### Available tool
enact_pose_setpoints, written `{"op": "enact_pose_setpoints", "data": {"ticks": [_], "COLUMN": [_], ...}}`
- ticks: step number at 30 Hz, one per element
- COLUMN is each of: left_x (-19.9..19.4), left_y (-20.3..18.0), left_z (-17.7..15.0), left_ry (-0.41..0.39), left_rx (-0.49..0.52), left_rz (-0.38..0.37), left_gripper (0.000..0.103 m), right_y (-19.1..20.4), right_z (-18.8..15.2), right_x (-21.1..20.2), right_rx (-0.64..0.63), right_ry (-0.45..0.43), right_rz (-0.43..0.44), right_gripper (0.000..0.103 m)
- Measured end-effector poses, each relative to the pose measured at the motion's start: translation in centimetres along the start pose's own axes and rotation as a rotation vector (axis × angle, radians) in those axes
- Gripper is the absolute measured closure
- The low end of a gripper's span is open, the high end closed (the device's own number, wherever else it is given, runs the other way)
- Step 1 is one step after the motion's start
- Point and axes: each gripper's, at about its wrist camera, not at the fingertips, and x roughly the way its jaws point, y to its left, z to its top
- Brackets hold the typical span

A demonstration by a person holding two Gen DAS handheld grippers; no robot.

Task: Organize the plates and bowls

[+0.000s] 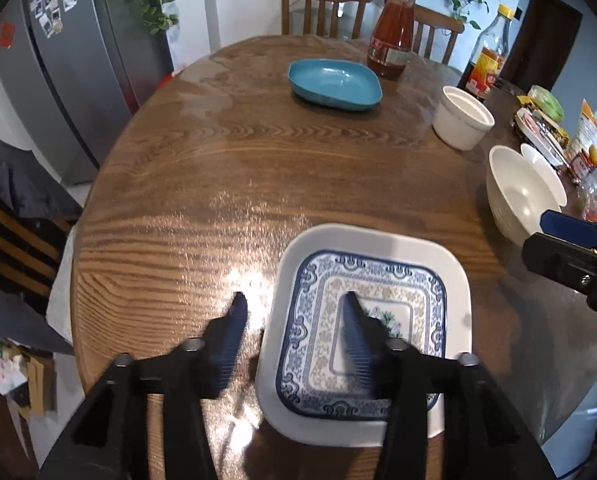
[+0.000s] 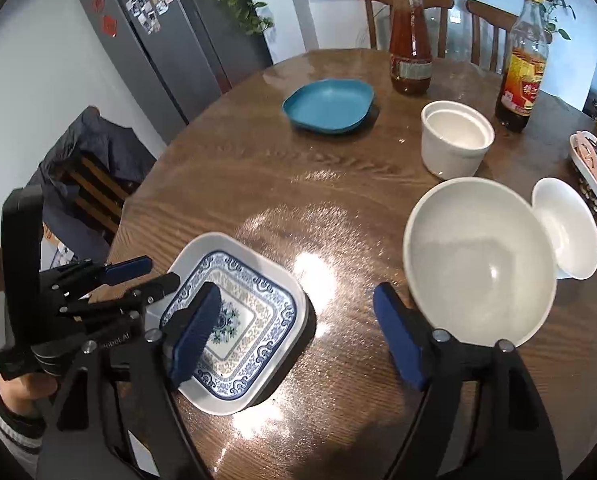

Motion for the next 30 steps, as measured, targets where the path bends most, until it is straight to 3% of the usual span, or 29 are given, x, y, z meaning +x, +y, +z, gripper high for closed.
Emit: {"op": "enact_pose_setpoints", "data": {"ticks": [3, 7, 12, 20, 27, 30], "left_x": [-0.2, -0.5, -0.7, -1.3, 0.1, 2.9], "left_y": [-0.2, -0.4, -0.7, -1.7, -2.6, -1.9], "left_z": [0.7, 1.7, 3.3, 8.8, 15.6, 18.5], "left_ry": [-0.022, -0.036, -0.038, -0.053, -0.104, -0.087], "left_rx": [0.0, -0.015, -0.02, -0.024, -0.043, -0.092], "left_rz": [0.011, 0.014, -0.014, -0.037, -0.008, 0.058], "left_gripper": [0.029, 0.019, 0.018, 0.018, 0.018, 0.018], "right_y": [-0.6, -1.2, -2.4, -3.8, -5.4, -6.2], "right_z": [0.3, 0.6, 1.3, 4.3, 7.5, 8.5], "right_x": [-0.4, -1.5, -2.9, -5.7, -7.2, -7.3], "right_rx": [0.017, 0.026, 0.029, 0.011, -0.007, 0.003], "right_ry": [-0.008, -0.034, -0.063, -0.145, -0.197, -0.206], "right_rz": [-0.006, -0.02, -0.068, -0.146, -0.177, -0.193], "right_gripper": [0.017, 0.012, 0.004, 0.002, 0.001, 0.001]}}
